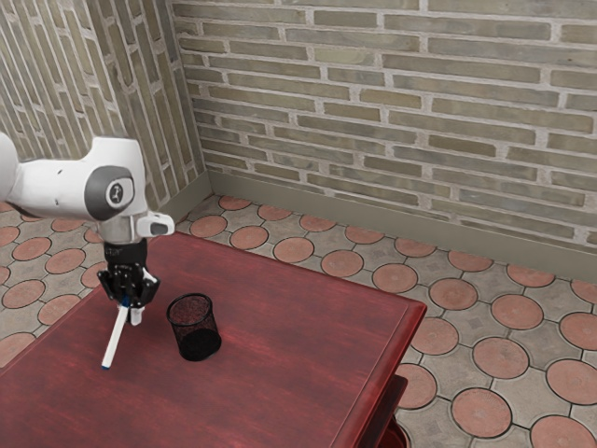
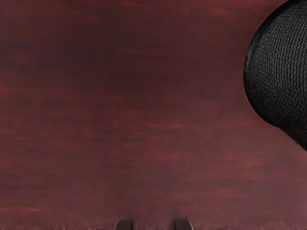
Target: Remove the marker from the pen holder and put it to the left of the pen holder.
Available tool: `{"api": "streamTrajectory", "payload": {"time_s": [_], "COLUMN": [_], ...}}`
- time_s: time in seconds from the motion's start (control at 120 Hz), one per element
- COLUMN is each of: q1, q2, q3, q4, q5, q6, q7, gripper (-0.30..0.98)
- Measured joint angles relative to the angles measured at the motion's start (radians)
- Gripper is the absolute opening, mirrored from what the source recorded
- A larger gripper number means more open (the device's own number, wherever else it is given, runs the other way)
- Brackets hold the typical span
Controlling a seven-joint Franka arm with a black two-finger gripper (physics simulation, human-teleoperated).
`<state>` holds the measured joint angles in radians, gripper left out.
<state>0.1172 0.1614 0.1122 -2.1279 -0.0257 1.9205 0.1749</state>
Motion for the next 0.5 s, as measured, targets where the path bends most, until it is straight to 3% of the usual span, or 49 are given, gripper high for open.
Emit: {"api": "streamTrajectory", "payload": {"time_s": [0.15,0.3,0.4,0.5], "q1": [0.001,-0.017,-0.007,0.010], "q2": [0.001,-0.114,-0.127,-0.082], "q3": [0.000,-0.001,-0.025,-0.077], "q4": [-0.011,0.021,0.272,0.516], "q5": [-0.004,0.015,0.027,0.028], "q6": [0.002,0.052,0.057,-0.051], "q7": [-0.009,-0.014,-0.011,-0.005], "gripper": [0.33,0.51,0.58,0.62]}}
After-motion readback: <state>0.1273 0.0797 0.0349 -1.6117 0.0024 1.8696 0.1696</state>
